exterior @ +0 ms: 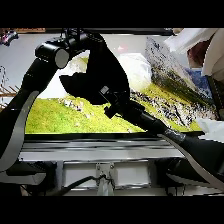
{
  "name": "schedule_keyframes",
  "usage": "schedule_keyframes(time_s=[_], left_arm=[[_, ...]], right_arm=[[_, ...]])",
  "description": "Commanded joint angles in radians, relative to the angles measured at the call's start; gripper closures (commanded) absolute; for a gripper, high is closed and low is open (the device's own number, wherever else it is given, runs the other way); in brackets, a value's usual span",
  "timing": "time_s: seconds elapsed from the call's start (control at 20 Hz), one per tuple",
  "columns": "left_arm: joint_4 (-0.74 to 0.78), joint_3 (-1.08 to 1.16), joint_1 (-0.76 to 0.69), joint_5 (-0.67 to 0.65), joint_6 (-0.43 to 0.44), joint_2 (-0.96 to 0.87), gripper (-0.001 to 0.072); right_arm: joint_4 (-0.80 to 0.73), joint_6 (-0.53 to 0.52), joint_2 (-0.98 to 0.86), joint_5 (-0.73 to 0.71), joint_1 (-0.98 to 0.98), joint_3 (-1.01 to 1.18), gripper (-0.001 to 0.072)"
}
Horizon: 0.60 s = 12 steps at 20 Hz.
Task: Fold the clothes and pants, and hang the long-sleeved shirts on hangers.
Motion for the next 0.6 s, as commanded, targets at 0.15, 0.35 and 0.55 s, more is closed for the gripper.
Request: schedule_keyframes(time_s=[0.15,0.35,0.55], left_arm=[[-0.009,0.001,0.002,0.0,0.0,-0.001,0.0696],[-0.008,0.001,0.01,0.0,0.001,-0.001,0.0696],[-0.008,0.001,0.042,0.0,0.0,0.0,0.0696]], right_arm=[[-0.156,0.082,-0.045,-0.05,-0.05,0.037,0.0152],[-0.15,0.143,-0.064,-0.054,-0.106,0.05,0.0689],[-0.129,0.192,0.022,-0.058,-0.117,0.05,0.0692]])
